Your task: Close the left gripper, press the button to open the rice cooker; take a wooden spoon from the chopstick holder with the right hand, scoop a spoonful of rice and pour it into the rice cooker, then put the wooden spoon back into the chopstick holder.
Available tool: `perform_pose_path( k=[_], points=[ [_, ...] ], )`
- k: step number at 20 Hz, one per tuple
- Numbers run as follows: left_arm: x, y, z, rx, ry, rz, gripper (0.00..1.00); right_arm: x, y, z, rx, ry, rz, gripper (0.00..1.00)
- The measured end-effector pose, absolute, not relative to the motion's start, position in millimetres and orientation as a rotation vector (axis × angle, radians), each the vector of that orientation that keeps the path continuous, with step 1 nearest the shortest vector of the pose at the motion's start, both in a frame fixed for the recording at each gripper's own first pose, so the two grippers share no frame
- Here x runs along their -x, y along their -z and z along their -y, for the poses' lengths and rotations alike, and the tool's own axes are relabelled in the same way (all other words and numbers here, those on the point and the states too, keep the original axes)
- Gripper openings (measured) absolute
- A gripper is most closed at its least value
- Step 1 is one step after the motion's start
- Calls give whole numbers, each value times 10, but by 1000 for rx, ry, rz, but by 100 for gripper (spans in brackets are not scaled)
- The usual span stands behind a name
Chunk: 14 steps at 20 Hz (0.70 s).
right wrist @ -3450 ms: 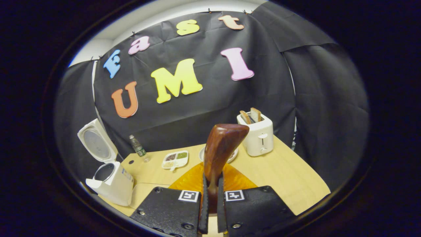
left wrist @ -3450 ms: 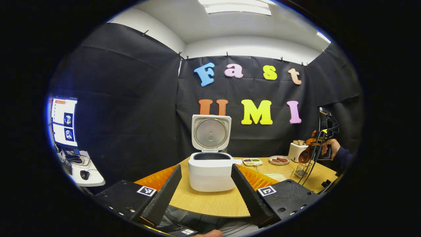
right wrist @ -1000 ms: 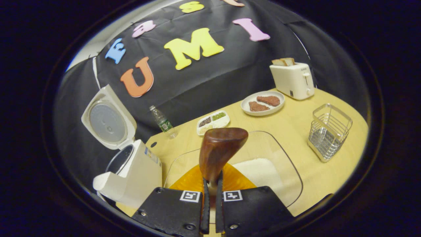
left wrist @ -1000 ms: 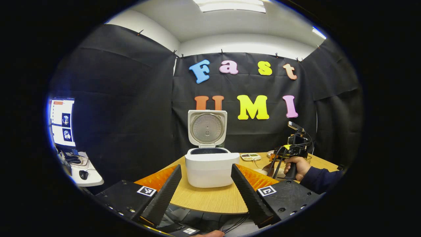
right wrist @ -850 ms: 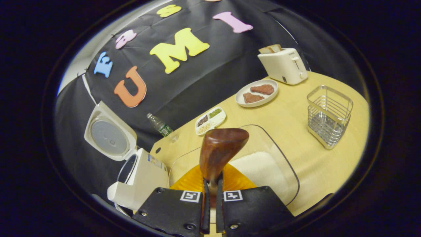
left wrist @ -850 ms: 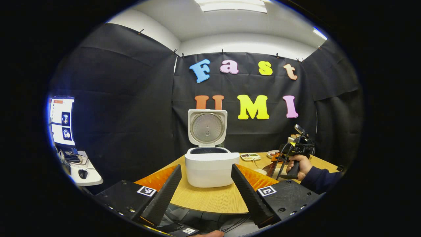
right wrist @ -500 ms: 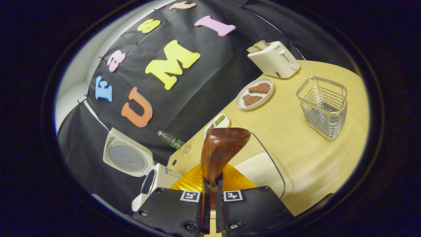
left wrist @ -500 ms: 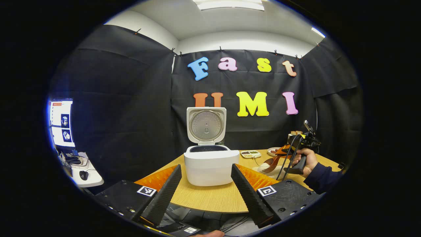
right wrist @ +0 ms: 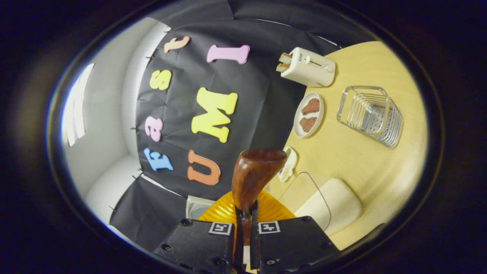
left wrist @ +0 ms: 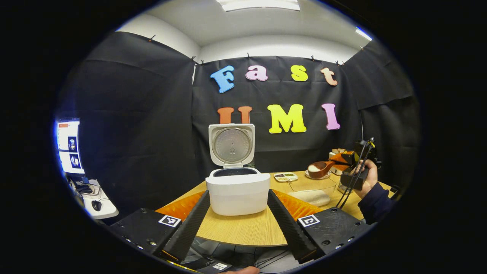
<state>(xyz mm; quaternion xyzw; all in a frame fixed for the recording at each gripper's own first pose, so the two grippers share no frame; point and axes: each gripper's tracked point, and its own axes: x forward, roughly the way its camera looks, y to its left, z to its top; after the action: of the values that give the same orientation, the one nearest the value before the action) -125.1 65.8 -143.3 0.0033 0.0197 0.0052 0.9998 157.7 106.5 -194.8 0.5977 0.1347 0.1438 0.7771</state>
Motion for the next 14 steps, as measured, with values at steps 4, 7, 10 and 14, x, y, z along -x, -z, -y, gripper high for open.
perform_pose_path(
  k=[4,7,10,14],
  points=[
    [1242,1456,-618,-2,8,-40,97,-1365,1641,-1341,-1417,-414,-337,11],
    [1248,1465,-665,1,1,-46,96,-1230,1473,-1572,-1387,-463,-352,11],
    [1284,1441,-750,21,-5,-38,95,-1173,1289,-1788,-1345,-494,-341,11],
    [1306,1414,-858,31,-14,-34,96,-1236,1074,-2083,-1319,-533,-341,11]
  ],
)
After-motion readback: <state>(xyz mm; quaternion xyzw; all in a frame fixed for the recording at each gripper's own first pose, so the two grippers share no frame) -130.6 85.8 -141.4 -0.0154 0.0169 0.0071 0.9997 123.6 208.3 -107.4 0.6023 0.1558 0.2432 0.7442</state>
